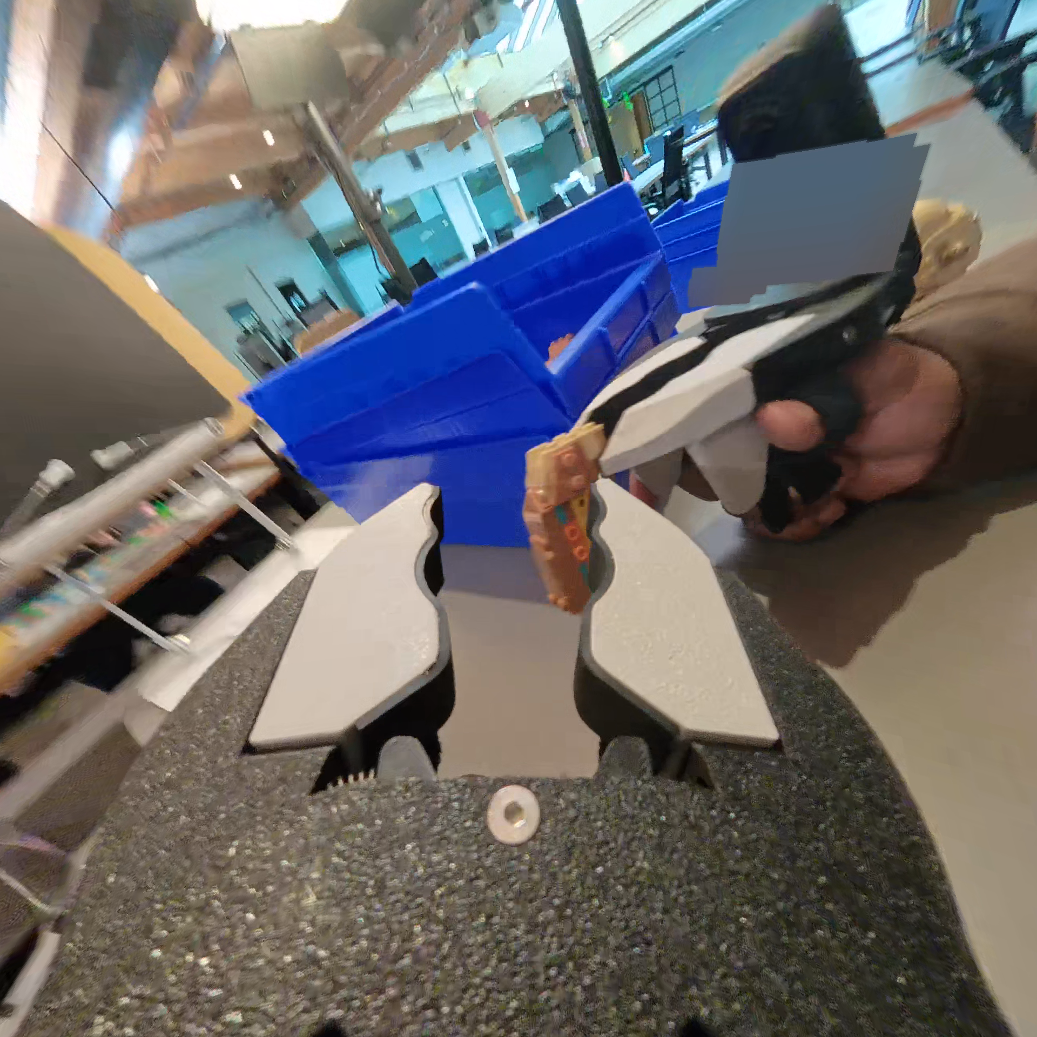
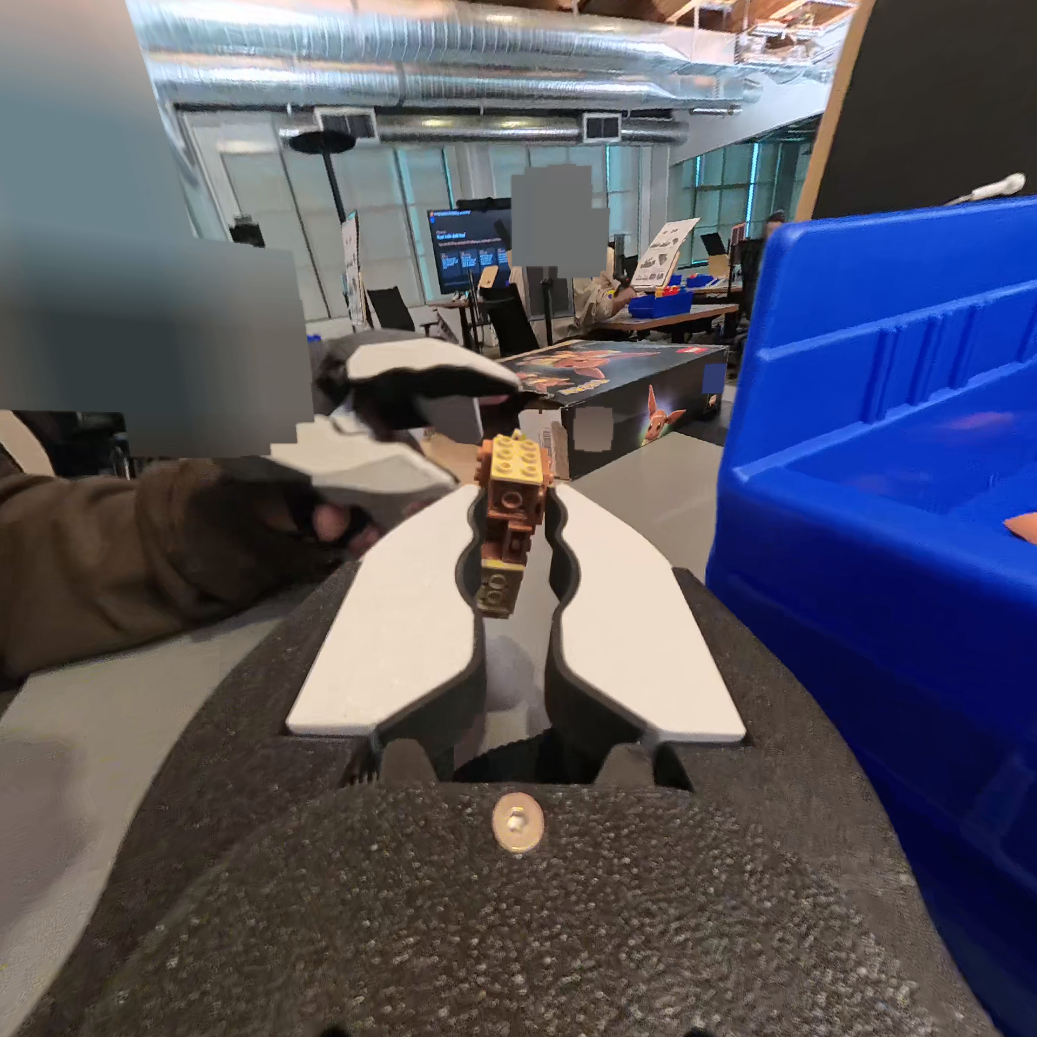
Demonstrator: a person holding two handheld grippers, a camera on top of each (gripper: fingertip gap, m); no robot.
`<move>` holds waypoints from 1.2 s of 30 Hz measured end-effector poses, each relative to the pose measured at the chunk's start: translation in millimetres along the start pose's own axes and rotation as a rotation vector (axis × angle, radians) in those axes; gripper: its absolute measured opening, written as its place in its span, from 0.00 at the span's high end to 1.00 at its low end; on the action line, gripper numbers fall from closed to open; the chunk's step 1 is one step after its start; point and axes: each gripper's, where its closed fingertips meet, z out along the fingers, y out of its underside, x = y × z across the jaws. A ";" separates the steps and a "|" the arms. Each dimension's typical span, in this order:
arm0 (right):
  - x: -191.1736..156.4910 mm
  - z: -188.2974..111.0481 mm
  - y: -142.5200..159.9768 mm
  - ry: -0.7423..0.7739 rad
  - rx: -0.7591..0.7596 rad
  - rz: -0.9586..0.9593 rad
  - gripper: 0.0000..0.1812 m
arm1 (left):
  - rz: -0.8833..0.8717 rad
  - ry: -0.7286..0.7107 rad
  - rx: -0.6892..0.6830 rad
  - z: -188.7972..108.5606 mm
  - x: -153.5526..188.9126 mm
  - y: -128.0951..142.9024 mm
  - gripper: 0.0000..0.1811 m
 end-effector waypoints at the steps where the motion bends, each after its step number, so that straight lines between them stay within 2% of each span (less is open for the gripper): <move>1: -1.2 -0.9 1.0 -0.006 -0.010 -0.029 0.89 | -0.072 0.042 -0.022 0.1 0.5 4.5 0.73; 5: -10.7 -3.4 1.8 -0.064 -0.021 -0.101 0.89 | -0.279 0.242 -0.097 4.2 24.6 18.8 0.72; 8: -22.8 -6.3 -0.3 -0.136 -0.004 -0.135 0.89 | -0.277 0.300 -0.123 6.4 38.6 23.2 0.72; 11: -28.2 -7.9 2.9 -0.158 -0.019 -0.207 0.89 | -0.219 0.352 -0.112 5.0 52.0 21.6 0.81; 15: -28.4 -11.0 6.2 -0.145 -0.038 -0.305 0.89 | -0.124 0.304 -0.122 6.7 50.5 24.7 0.85; 20: -23.3 -13.7 16.3 -0.090 -0.101 -0.468 0.88 | 0.075 0.212 -0.168 10.5 49.2 33.0 0.86; 26: -21.5 -16.5 26.0 -0.051 -0.162 -0.623 0.89 | 0.140 0.207 -0.194 12.3 53.1 40.3 0.86; 29: -22.2 -18.3 25.0 -0.053 -0.158 -0.635 0.89 | 0.123 0.215 -0.175 13.6 55.3 38.9 0.86; 33: -28.7 -20.5 26.0 -0.102 -0.149 -0.609 0.89 | 0.119 0.228 -0.194 15.8 58.9 42.2 0.76; 36: -34.8 -20.6 25.9 -0.133 -0.137 -0.583 0.89 | 0.124 0.260 -0.179 16.9 68.1 41.3 0.79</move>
